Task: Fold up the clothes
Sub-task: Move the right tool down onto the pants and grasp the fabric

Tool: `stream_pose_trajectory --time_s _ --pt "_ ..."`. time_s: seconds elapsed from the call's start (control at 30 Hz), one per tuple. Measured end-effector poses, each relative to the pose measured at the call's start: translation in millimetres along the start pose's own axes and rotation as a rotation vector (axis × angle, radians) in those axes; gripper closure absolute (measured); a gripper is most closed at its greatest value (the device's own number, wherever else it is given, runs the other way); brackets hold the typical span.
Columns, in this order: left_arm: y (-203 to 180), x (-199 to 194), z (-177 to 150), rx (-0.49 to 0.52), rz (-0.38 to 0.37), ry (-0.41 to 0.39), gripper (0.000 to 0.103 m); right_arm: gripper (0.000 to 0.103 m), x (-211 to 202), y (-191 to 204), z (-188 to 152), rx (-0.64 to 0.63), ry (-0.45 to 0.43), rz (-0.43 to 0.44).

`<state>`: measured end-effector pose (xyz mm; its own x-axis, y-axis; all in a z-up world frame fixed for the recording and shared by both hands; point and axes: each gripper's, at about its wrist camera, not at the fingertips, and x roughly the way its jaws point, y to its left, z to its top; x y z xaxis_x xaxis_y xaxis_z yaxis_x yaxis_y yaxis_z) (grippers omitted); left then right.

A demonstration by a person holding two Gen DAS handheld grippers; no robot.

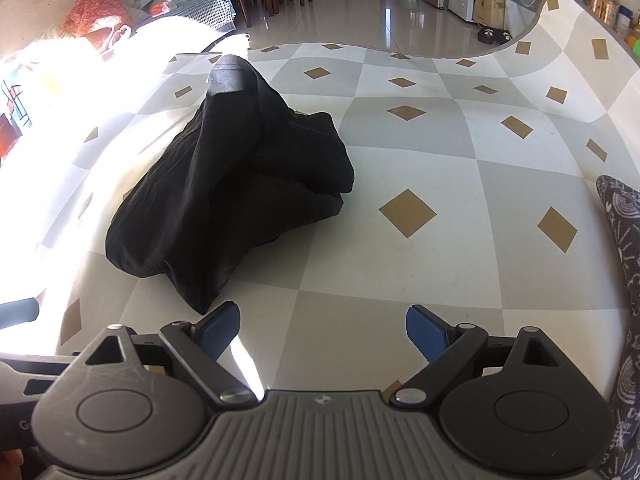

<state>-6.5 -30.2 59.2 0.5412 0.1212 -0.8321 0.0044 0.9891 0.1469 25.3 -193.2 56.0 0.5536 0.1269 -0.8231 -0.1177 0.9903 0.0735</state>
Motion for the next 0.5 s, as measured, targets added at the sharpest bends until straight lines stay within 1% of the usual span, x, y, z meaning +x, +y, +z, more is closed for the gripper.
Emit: stream_pose_trajectory --time_s 0.1,0.23,0.5 --pt "-0.6 2.2 7.0 0.024 -0.006 0.000 0.000 0.013 3.5 -0.3 6.1 -0.029 0.007 -0.039" --pt "-0.3 9.5 19.0 0.037 -0.005 0.010 0.000 0.013 6.5 1.9 12.2 -0.071 -0.005 -0.080" --pt "3.3 25.8 45.4 0.052 0.002 0.018 0.000 0.013 16.2 7.2 29.3 -0.128 -0.012 -0.091"
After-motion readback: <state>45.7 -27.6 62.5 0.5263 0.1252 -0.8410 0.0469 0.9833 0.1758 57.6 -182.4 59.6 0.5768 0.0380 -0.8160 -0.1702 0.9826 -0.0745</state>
